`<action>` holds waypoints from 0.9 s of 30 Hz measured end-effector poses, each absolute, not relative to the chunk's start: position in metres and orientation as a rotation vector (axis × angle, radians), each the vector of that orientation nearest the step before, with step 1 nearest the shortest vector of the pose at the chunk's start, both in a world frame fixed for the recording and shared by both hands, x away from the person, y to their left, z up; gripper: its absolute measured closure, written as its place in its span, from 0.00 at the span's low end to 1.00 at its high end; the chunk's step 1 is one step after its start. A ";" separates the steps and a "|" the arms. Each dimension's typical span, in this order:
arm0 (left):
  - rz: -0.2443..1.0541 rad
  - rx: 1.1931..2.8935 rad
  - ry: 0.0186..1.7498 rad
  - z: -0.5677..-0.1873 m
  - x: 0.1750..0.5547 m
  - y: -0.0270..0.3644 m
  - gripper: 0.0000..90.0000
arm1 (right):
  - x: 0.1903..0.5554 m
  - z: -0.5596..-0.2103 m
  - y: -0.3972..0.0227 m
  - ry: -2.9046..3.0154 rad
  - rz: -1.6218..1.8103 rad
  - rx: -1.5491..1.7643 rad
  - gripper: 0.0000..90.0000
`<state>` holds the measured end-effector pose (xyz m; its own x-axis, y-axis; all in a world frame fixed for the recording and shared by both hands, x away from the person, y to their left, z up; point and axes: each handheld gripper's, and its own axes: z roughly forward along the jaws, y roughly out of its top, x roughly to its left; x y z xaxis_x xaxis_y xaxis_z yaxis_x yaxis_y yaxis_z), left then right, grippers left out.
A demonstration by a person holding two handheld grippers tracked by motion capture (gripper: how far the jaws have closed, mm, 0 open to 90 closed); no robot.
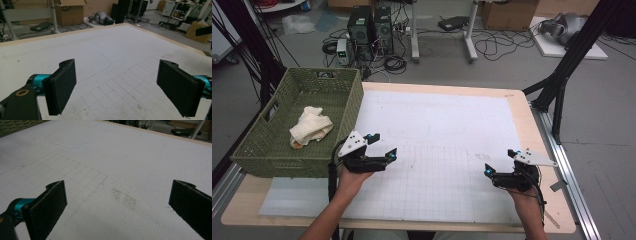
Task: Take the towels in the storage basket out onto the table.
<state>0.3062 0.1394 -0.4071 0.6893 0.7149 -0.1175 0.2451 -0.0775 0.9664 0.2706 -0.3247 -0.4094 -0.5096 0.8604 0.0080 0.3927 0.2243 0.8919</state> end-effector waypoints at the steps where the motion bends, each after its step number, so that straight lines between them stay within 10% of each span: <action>1: 0.466 1.647 0.788 -0.406 0.306 0.139 0.18 | 0.271 -0.409 -0.323 2.011 1.234 1.151 0.01; 27: 0.514 1.550 0.772 -0.356 0.308 0.170 0.19 | 0.268 -0.408 -0.324 2.007 1.224 1.157 0.02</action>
